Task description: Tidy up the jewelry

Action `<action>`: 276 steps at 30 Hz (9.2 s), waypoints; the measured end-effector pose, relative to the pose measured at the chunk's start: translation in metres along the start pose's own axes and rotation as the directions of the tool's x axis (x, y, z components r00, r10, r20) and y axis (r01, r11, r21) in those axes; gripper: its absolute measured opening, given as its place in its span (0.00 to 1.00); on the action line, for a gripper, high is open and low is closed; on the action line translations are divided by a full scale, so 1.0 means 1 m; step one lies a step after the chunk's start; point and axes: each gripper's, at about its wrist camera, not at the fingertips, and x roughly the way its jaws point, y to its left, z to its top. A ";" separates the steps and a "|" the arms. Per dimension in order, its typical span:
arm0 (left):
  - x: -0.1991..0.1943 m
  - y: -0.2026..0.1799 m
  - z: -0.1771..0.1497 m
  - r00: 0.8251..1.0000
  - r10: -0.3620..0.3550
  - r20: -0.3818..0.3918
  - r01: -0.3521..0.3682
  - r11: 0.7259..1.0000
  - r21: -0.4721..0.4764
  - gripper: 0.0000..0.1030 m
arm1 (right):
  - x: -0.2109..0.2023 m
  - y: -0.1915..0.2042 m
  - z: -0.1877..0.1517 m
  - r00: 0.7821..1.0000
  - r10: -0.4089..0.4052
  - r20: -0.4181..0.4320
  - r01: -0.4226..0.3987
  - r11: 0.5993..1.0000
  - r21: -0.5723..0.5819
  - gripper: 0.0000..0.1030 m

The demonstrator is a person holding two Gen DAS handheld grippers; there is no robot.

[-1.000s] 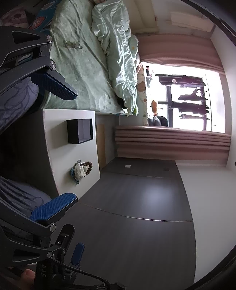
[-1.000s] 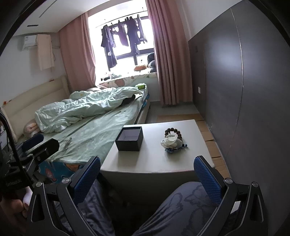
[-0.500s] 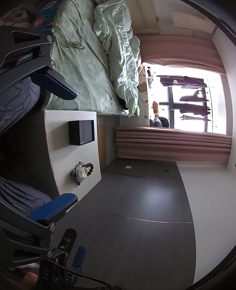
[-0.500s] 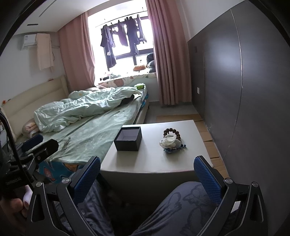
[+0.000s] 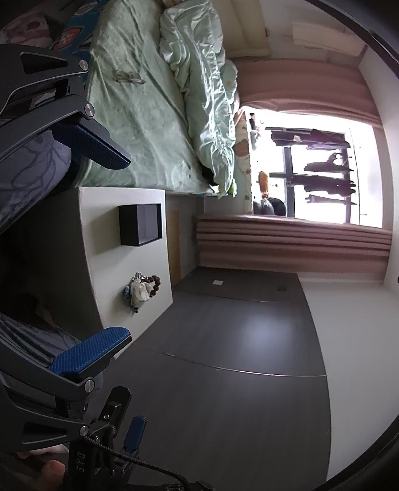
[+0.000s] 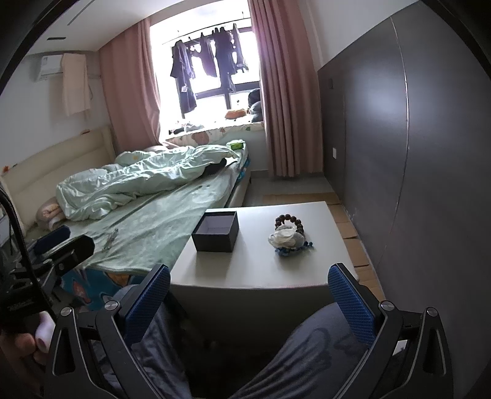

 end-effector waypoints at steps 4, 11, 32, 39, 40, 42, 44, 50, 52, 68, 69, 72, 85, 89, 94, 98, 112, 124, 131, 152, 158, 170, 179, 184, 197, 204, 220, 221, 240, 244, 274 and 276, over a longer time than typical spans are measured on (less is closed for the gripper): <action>-0.002 -0.001 0.000 1.000 0.002 0.002 -0.002 1.000 0.004 1.00 | -0.001 0.001 -0.003 1.000 0.003 0.000 -0.003 1.000 0.000 1.00; -0.007 -0.003 -0.001 1.000 -0.005 0.001 0.005 1.000 0.014 1.00 | -0.007 0.000 -0.004 1.000 -0.005 0.016 0.006 1.000 -0.001 1.00; 0.026 0.011 0.000 1.000 -0.012 -0.028 0.012 1.000 0.016 1.00 | 0.007 -0.005 0.001 0.999 -0.021 0.046 0.020 1.000 0.022 1.00; 0.060 0.014 0.005 0.997 -0.045 -0.061 0.046 0.999 0.007 1.00 | 0.033 -0.018 0.005 1.000 -0.004 0.016 0.003 0.999 0.034 0.99; 0.066 0.014 0.005 0.996 -0.055 -0.066 0.055 0.998 0.007 1.00 | 0.038 -0.021 0.006 1.000 -0.005 0.010 0.005 0.999 0.037 0.97; 0.081 0.012 0.007 0.993 -0.088 -0.078 0.090 0.996 0.015 1.00 | 0.049 -0.030 0.007 1.000 -0.015 -0.006 0.016 0.999 0.041 0.92; 0.097 0.009 0.007 0.990 -0.107 -0.093 0.109 0.994 0.023 1.00 | 0.060 -0.038 0.006 0.999 -0.021 -0.024 0.023 0.998 0.052 0.85; 0.143 0.012 0.004 0.971 -0.187 -0.150 0.186 0.982 -0.022 0.97 | 0.104 -0.068 0.001 0.994 0.002 -0.105 0.011 0.992 0.123 0.66; 0.160 0.012 0.002 0.960 -0.219 -0.177 0.215 0.976 -0.044 0.93 | 0.117 -0.077 -0.001 0.992 0.016 -0.129 0.003 0.989 0.147 0.59; 0.274 -0.029 0.000 0.873 -0.338 -0.351 0.335 0.939 -0.073 0.70 | 0.193 -0.149 -0.009 0.970 0.123 -0.210 -0.057 0.953 0.297 0.50; 0.281 -0.031 0.000 0.868 -0.343 -0.359 0.341 0.937 -0.071 0.70 | 0.196 -0.151 -0.010 0.969 0.126 -0.214 -0.058 0.952 0.302 0.50; 0.301 -0.038 -0.002 0.853 -0.354 -0.383 0.357 0.932 -0.067 0.70 | 0.207 -0.161 -0.018 0.966 0.118 -0.228 -0.042 0.948 0.314 0.50; 0.375 -0.066 -0.023 0.807 -0.340 -0.484 0.374 0.927 -0.028 0.66 | 0.234 -0.200 -0.035 0.954 0.177 -0.242 -0.054 0.895 0.443 0.50; 0.390 -0.067 -0.028 0.794 -0.334 -0.507 0.375 0.927 -0.023 0.38 | 0.240 -0.201 -0.036 0.949 0.194 -0.250 -0.062 0.888 0.455 0.50; 0.386 -0.061 -0.023 0.802 -0.335 -0.495 0.381 0.925 -0.009 0.00 | 0.245 -0.200 -0.035 0.946 0.183 -0.266 -0.046 0.892 0.449 0.50; 0.374 -0.055 -0.013 0.802 -0.372 -0.467 0.413 0.911 -0.015 0.00 | 0.248 -0.194 -0.031 0.946 0.143 -0.291 -0.008 0.908 0.419 0.50; 0.335 0.012 0.046 0.831 -0.425 -0.360 0.459 0.888 0.012 0.00 | 0.272 -0.144 -0.019 0.929 0.185 -0.322 -0.048 0.920 0.389 0.50; 0.330 0.081 0.056 0.870 -0.410 -0.273 0.412 0.910 -0.056 0.00 | 0.316 -0.126 -0.022 0.911 0.186 -0.369 0.023 0.869 0.495 0.50; 0.340 0.111 0.040 0.864 -0.422 -0.276 0.405 0.907 -0.118 0.00 | 0.326 -0.131 -0.026 0.925 0.171 -0.338 0.064 0.809 0.584 0.09; 0.334 0.175 0.053 0.898 -0.371 -0.237 0.320 0.920 -0.228 0.72 | 0.309 -0.044 0.084 0.962 0.202 -0.181 -0.125 0.922 0.366 0.09; 0.327 0.190 0.055 0.910 -0.337 -0.241 0.278 0.928 -0.247 0.72 | 0.334 -0.004 0.094 0.937 0.291 -0.192 -0.212 0.913 0.350 0.09; 0.326 0.169 0.062 0.906 -0.328 -0.268 0.269 0.935 -0.233 0.72 | 0.343 0.002 0.087 0.892 0.383 -0.241 -0.283 0.888 0.364 0.66; 0.330 0.102 0.070 0.885 -0.358 -0.299 0.328 0.933 -0.148 0.72 | 0.307 -0.064 0.072 0.944 0.132 -0.303 -0.017 0.935 0.356 0.66; 0.340 0.063 0.067 0.866 -0.372 -0.335 0.360 0.928 -0.100 0.72 | 0.284 -0.101 0.060 0.950 0.023 -0.313 0.093 0.931 0.353 0.80; 0.366 -0.021 0.036 0.797 -0.401 -0.452 0.438 0.899 -0.027 0.72 | 0.236 -0.159 0.029 0.974 -0.044 -0.220 0.109 0.951 0.290 0.84; 0.386 -0.053 0.013 0.764 -0.388 -0.516 0.451 0.893 -0.003 0.72 | 0.230 -0.179 0.012 0.981 -0.059 -0.183 0.107 0.958 0.267 0.84; 0.427 -0.066 -0.026 0.729 -0.334 -0.597 0.408 0.913 -0.012 0.19 | 0.243 -0.185 0.002 0.981 0.015 -0.194 0.043 0.957 0.288 1.00; 0.426 -0.066 -0.025 0.730 -0.337 -0.594 0.409 0.912 -0.015 0.15 | 0.242 -0.186 0.002 0.982 0.020 -0.190 0.037 0.956 0.291 1.00; 0.372 -0.031 0.039 0.781 -0.444 -0.439 0.465 0.883 -0.066 0.08 | 0.270 -0.168 0.018 0.965 0.151 -0.213 -0.067 0.931 0.359 0.68; 0.368 -0.014 0.053 0.793 -0.456 -0.404 0.462 0.882 -0.090 0.08 | 0.289 -0.159 0.023 0.953 0.161 -0.257 -0.063 0.933 0.353 0.58; 0.375 0.113 0.052 0.830 -0.394 -0.395 0.315 0.915 -0.251 0.09 | 0.420 -0.145 0.052 0.860 0.039 -0.510 0.067 0.980 0.188 0.21; 0.375 0.116 0.054 0.827 -0.396 -0.399 0.311 0.914 -0.261 0.09 | 0.417 -0.145 0.055 0.864 0.061 -0.500 0.046 0.979 0.199 0.20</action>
